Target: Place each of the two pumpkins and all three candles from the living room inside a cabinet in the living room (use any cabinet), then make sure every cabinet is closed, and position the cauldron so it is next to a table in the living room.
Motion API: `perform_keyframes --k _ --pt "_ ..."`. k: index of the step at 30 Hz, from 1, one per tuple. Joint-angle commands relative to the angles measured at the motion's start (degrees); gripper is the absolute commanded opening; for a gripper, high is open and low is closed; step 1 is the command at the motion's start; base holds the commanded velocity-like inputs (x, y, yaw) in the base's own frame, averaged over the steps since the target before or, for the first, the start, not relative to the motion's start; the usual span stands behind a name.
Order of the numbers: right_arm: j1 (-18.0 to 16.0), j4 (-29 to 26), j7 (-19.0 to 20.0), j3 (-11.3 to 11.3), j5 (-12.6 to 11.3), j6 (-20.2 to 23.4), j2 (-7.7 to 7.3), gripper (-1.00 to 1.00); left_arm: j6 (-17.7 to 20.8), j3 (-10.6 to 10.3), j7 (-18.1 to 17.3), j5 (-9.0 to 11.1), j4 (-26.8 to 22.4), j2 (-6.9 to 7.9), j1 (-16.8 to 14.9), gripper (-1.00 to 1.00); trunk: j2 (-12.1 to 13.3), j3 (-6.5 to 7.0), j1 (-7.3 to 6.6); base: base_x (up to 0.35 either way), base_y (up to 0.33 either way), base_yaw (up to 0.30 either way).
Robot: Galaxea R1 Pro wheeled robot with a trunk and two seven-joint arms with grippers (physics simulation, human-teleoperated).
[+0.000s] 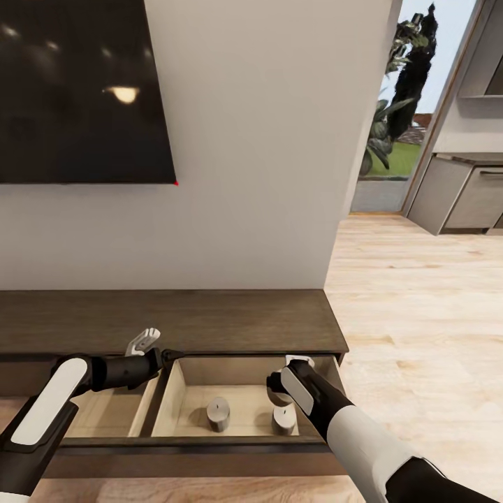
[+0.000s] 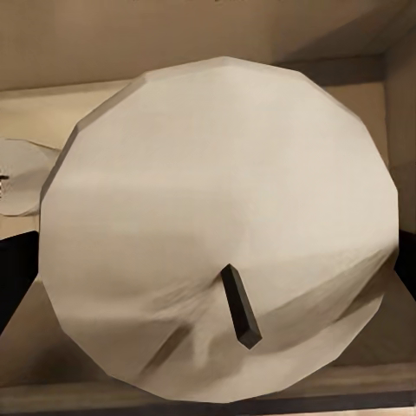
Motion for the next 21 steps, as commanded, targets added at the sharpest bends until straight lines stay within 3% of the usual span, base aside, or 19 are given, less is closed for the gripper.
perform_keyframes --k 1,21 --pt "-0.05 -0.10 -0.71 0.40 -0.69 0.06 -0.05 -1.00 0.00 -0.06 0.60 0.62 -0.04 0.05 -0.04 1.00 -0.03 -0.05 -0.01 0.000 0.000 0.000" --pt "-0.05 -0.20 -0.66 0.40 -0.69 0.10 -0.05 -1.00 0.00 -0.11 0.60 0.60 -0.26 0.05 -0.04 1.00 -0.03 -0.05 -0.01 0.044 0.078 0.000"
